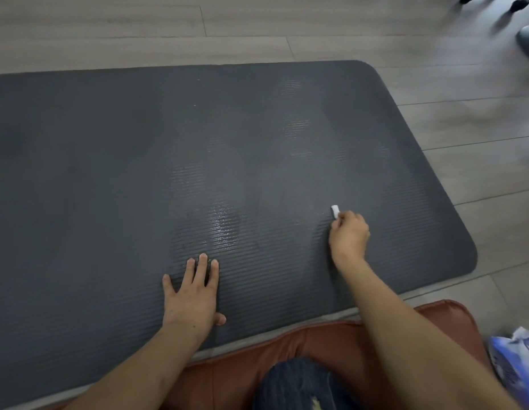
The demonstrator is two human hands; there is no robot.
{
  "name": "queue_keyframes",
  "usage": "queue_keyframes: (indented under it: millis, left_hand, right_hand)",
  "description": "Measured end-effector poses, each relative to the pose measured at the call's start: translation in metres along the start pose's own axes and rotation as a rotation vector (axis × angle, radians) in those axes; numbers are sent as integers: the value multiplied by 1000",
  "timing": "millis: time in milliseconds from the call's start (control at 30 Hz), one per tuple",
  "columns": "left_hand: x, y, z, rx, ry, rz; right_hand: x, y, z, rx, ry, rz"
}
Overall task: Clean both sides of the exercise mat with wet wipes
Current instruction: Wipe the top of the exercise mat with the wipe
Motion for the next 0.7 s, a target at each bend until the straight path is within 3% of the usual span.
queue_keyframes:
  millis: [67, 133, 200, 233, 300, 433, 533, 600, 700]
  left_hand:
    - [0, 0, -1, 5, 1, 8]
    - [1, 0, 0, 13, -2, -5]
    - [1, -1, 1, 18, -5, -11]
    - [0, 0, 1, 20, -2, -9]
    - [0, 1, 1, 12, 3, -7]
    - [0, 3, 0, 14, 11, -17]
    - [1, 3, -1, 18, 9, -12]
    - [-1, 2, -1, 23, 8, -9]
    - [0, 1, -2, 23, 0, -17]
  right_hand:
    - [-45, 18, 53, 43, -123, 54]
    - [-106, 34, 111, 152, -441, 179]
    - [-130, 39, 132, 228, -732, 283]
    - [-115, 37, 123, 235, -786, 276]
    - [-60, 27, 82, 151, -678, 178]
    - [32, -4, -19, -24, -77, 66]
    - [-8, 7, 19, 28, -7, 43]
    - [-72, 27, 76, 152, -252, 131]
    - [-151, 34, 123, 237, -768, 342]
Point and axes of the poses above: each hand's wrist, its own x-axis towards the middle knuckle, its own y-axis out of the palm, z = x × y, the point moved 4 cm from there along x, towards the middle knuckle, and after that the axes turned 9 degrees about -z, right-handed, at the moved point
